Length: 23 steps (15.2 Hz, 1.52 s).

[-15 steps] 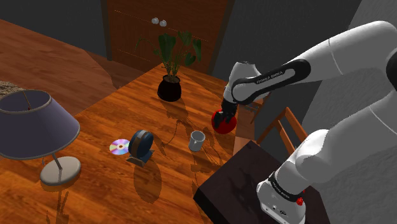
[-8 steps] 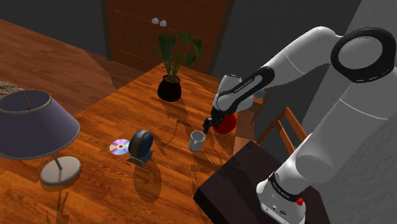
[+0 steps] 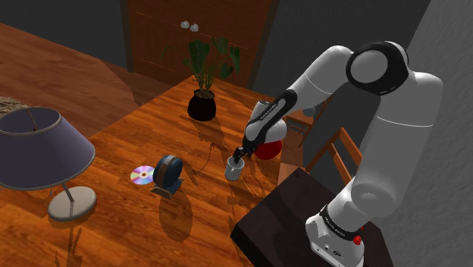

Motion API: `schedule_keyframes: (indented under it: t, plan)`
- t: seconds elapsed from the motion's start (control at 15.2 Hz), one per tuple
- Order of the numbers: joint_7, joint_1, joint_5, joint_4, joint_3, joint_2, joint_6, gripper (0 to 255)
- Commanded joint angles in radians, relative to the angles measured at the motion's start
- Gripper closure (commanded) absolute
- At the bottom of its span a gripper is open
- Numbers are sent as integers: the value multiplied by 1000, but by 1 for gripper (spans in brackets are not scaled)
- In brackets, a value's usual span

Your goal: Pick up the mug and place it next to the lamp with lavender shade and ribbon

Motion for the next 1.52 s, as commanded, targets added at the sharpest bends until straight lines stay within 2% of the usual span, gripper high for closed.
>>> schedule_keyframes:
  t: [0.0,0.26,0.73,0.79,1.45]
  plan:
    - [-4,-2,7,11,7,34,24,0]
    - [-12,-9,16,29,18,92,65,0]
    - [-12,-9,16,29,18,92,65,0]
    - [-12,-9,16,29,18,92,65,255]
    - [-9,-6,14,24,15,76,54,255]
